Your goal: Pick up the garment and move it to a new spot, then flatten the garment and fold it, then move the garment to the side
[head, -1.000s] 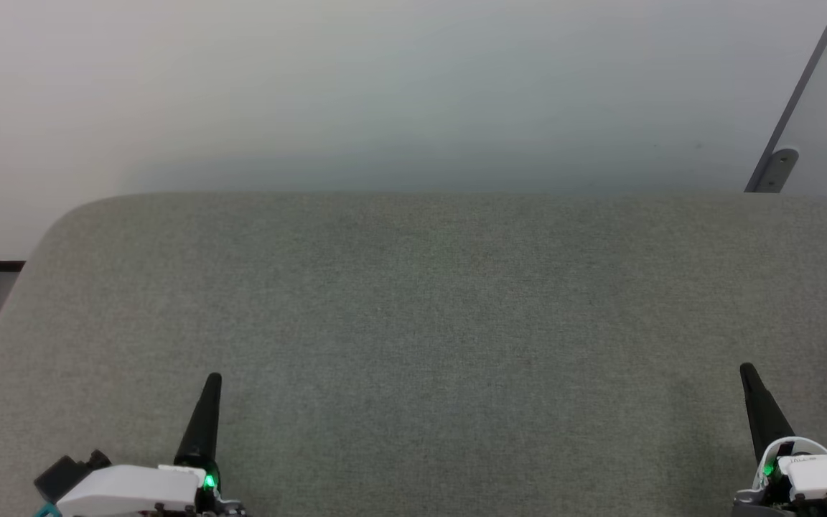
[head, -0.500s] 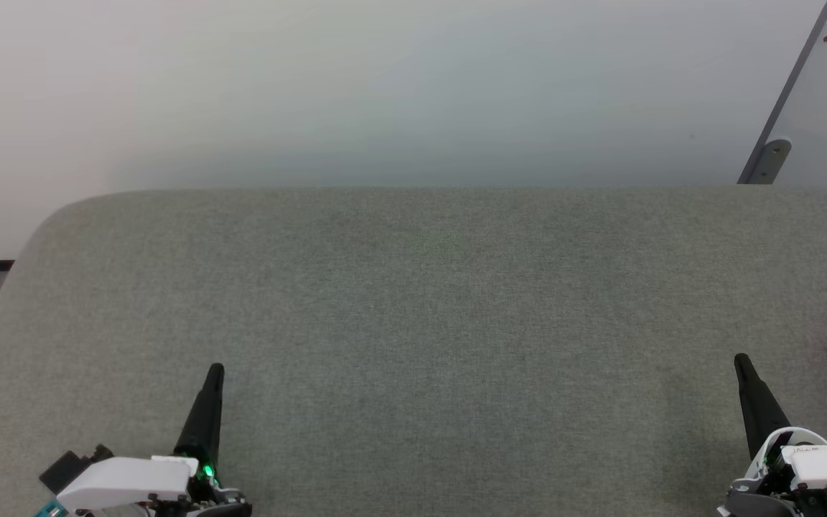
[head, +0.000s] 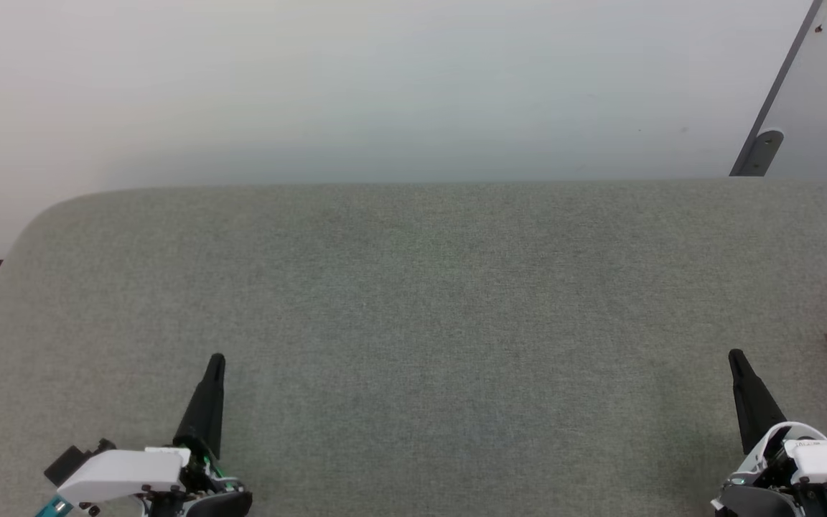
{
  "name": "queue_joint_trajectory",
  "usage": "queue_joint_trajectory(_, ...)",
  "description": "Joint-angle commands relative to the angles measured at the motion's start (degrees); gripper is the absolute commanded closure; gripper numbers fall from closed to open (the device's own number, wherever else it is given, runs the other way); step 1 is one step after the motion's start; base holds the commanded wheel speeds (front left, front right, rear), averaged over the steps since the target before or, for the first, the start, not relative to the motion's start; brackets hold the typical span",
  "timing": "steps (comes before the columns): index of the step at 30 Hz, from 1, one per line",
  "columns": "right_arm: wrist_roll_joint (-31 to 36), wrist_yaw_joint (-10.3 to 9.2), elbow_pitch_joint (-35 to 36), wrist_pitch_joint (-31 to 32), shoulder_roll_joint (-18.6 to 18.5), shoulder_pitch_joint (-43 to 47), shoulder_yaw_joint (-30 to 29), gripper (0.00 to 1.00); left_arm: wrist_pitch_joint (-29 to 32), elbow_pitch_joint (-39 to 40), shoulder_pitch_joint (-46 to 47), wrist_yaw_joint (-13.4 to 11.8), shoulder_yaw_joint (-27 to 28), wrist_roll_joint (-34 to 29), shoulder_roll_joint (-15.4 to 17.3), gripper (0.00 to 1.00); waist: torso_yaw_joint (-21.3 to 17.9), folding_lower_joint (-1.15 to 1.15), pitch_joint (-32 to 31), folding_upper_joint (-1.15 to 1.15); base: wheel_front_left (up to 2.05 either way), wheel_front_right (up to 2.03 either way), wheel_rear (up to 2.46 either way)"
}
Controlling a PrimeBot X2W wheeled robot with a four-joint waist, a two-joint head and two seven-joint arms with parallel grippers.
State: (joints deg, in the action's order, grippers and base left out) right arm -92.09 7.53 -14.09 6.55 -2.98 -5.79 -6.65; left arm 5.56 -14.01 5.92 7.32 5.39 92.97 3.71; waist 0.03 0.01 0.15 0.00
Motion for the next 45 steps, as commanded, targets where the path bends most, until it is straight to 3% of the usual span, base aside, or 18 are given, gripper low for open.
queue_joint_trajectory(1,-0.38,-0.08,-0.07,0.07,0.23,-0.84,0.23,1.00,0.31,-0.14,0.55,0.30,0.14,0.41,-0.11,1.00,-0.03,-0.01,0.03,0.00,0.00,0.00,0.00)
queue_joint_trajectory(45,-0.38,-0.08,-0.07,0.05,0.22,-0.60,0.23,1.00,0.71,-0.14,0.62,0.30,0.65,-0.17,-0.47,1.00,-0.03,-0.01,0.03,0.00,0.00,0.00,0.00)
